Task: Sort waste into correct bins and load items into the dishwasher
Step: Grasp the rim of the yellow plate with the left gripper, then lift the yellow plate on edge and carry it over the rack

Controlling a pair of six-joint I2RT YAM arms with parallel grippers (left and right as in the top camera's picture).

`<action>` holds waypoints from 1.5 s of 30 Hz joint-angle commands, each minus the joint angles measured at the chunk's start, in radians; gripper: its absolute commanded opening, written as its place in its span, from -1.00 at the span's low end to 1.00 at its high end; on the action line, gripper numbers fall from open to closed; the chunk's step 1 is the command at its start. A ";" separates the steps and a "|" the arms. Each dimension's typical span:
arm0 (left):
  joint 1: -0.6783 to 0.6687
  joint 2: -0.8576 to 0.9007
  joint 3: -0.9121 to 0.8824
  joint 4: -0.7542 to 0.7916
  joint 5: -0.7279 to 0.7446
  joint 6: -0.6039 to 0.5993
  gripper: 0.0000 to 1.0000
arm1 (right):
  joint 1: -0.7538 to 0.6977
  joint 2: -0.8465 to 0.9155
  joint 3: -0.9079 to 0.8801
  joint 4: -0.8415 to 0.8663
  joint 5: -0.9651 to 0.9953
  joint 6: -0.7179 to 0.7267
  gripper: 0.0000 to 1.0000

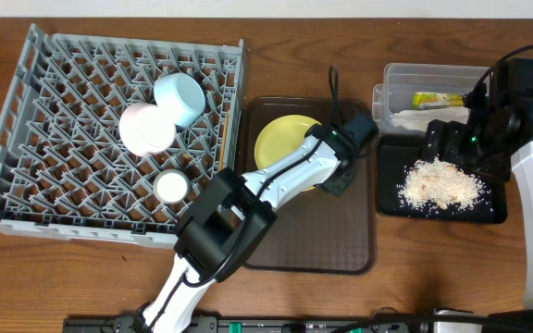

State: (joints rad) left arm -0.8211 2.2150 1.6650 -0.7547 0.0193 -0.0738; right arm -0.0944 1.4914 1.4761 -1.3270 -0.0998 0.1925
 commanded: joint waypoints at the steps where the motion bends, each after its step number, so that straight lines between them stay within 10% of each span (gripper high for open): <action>1: -0.003 0.027 -0.038 -0.014 0.005 -0.005 -0.79 | -0.003 -0.003 0.000 -0.001 0.006 -0.018 0.98; 28: 0.019 -0.336 -0.036 -0.029 -0.032 -0.005 -0.85 | -0.003 -0.003 0.000 -0.001 0.006 -0.019 0.98; 45: 0.332 -0.609 -0.036 -0.007 0.178 -0.056 -0.85 | -0.003 -0.003 0.000 -0.002 0.006 -0.023 0.99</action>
State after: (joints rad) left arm -0.5537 1.6257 1.6299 -0.7609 0.0834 -0.0864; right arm -0.0944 1.4914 1.4761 -1.3270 -0.0994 0.1783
